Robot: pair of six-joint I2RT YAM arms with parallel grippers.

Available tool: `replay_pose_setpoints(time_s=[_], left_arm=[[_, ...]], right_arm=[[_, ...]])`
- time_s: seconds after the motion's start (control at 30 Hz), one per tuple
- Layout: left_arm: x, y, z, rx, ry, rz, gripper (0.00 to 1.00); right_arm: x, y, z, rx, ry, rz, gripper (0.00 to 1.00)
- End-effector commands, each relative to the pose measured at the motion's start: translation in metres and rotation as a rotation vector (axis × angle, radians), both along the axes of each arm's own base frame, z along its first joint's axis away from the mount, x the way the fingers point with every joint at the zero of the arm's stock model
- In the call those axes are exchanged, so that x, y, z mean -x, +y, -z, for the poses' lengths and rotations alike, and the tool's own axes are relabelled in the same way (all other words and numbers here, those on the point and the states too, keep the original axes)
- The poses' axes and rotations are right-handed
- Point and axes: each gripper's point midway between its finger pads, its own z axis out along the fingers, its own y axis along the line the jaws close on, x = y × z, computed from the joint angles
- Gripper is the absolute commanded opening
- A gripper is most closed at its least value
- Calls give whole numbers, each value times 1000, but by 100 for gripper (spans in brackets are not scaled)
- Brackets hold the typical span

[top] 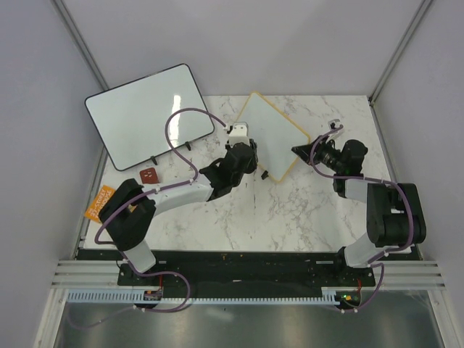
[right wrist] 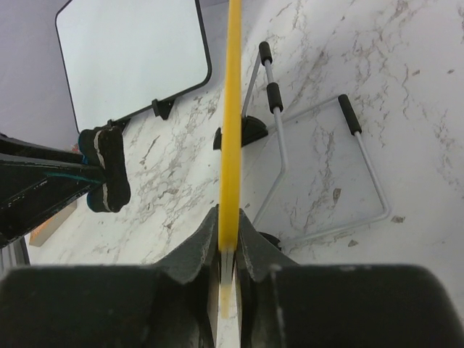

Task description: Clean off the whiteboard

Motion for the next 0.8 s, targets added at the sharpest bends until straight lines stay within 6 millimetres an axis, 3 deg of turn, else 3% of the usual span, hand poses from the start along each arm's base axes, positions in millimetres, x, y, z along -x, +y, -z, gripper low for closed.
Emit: replay_pose_setpoints(time_s=[0.0,0.1,0.53,0.6,0.63,0.77], left_arm=[[-1,5,-16,12,-16,23,55],[-3,9,-15,14,-8,18,63],[-4,24,-6,-11,12,-9,66],[-3,25,-3,-17,17,-10,66],[-3,26,-3,-15,18,-12,66],[-3,27,2,-24,29,-8,66]], right_arm=[[13,5,-3,41,-27,-25,23],[14,2,0,52,-19,-8,27],[13,1,0,63,-17,9,42],[13,0,0,65,-18,18,63],[14,0,-1,67,-17,21,68],[13,-1,0,70,-19,25,76]])
